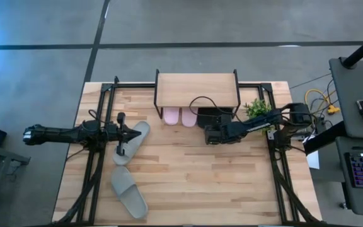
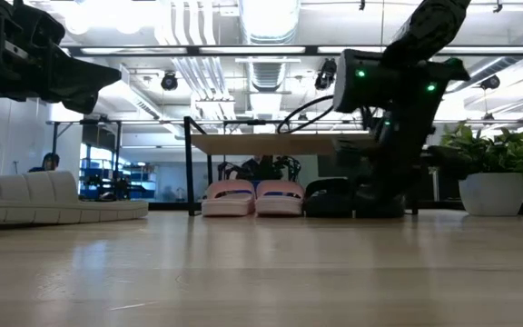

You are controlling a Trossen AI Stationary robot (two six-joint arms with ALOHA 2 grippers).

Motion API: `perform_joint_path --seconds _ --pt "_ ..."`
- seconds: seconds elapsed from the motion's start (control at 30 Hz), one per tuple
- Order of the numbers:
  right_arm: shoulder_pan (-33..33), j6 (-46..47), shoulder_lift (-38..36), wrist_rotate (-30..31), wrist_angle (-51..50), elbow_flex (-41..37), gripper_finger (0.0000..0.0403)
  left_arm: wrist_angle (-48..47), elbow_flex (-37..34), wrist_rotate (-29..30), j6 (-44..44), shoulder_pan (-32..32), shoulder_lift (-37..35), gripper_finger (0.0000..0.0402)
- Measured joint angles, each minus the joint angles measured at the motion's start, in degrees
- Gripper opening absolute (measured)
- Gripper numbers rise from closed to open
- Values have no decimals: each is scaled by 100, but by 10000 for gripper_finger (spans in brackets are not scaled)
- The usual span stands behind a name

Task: Pick and place slides into the shelf
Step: Adjust the black slides under the shelf

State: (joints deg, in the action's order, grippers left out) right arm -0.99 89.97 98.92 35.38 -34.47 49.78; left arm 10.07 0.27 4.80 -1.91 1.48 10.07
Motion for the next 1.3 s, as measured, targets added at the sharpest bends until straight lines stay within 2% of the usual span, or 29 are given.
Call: perform_joint_path --seconds 0.2,0.47,0.67,0.83,0.97,1.1,1.3 --pt "1 258 -141 18 -1069 -27 8 2 0 0 0 0 -7 0" --pt "17 66 -394 521 -975 -33 8 0 0 0 0 0 1 0" --pt "-121 -211 -901 760 -1183 34 8 2 0 0 0 0 0 0" --pt "-517 -581 -1251 340 -1351 -69 9 2 0 0 0 1 -2 0" --pt "-722 61 -1208 -113 -1298 -363 8 2 0 0 0 2 2 0" --pt "-667 457 -1051 -107 -1280 -516 8 2 0 0 0 2 2 0" --pt "-279 -199 -754 -111 -757 -522 8 4 0 0 0 0 -7 0"
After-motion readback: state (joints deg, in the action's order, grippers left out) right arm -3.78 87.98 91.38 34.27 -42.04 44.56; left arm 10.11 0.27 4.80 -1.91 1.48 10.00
